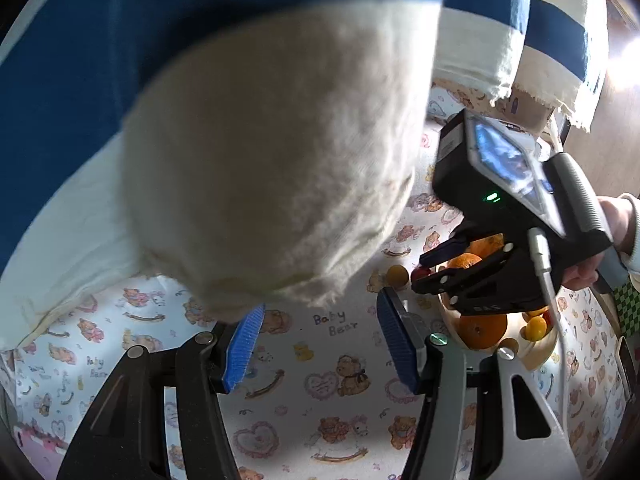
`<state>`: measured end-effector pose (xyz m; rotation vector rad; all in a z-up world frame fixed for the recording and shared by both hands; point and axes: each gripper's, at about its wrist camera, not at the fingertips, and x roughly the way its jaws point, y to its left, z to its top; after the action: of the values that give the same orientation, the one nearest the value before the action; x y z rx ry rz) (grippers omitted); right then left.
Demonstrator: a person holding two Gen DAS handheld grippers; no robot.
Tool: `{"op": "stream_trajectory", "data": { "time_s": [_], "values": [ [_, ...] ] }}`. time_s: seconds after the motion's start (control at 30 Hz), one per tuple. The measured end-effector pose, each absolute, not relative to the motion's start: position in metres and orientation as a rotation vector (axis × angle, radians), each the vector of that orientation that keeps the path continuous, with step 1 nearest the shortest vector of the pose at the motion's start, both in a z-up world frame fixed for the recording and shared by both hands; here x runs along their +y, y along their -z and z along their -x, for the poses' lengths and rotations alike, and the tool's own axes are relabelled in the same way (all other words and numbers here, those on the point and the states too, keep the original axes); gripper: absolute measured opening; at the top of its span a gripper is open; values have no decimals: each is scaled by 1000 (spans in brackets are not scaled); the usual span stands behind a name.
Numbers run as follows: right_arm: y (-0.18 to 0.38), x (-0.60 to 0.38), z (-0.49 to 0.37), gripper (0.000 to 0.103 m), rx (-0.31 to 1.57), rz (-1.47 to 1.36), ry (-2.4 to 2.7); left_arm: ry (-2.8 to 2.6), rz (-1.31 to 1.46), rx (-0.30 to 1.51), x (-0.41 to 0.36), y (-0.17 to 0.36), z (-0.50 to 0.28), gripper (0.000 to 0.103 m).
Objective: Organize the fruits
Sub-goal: 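Grasp the small red fruit on the cloth beside the plate with the right tool, then carry the red fruit over the plate with right tool while left grasps a small brown fruit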
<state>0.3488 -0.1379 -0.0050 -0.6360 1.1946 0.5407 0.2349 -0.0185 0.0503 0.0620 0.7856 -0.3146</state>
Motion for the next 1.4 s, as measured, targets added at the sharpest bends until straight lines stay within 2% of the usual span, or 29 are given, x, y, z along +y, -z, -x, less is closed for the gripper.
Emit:
{"op": "stream_trajectory", "data": {
  "time_s": [0.3, 0.53, 0.73, 1.23, 1.4],
  "values": [
    [-44, -158, -268, 26, 947, 444, -499, 302, -53, 721, -2, -66, -204, 57],
    [-75, -199, -194, 26, 526, 247, -236, 307, -72, 686, 1, -71, -178, 57],
    [-107, -245, -155, 26, 362, 93, -99, 328, -91, 684, -12, -68, -167, 57],
    [-73, -275, -109, 26, 311, 11, -45, 365, -78, 746, -49, -47, -187, 49],
    [-63, -287, -115, 26, 328, -24, -35, 411, -20, 822, -62, -36, -212, 37]
  ]
}}
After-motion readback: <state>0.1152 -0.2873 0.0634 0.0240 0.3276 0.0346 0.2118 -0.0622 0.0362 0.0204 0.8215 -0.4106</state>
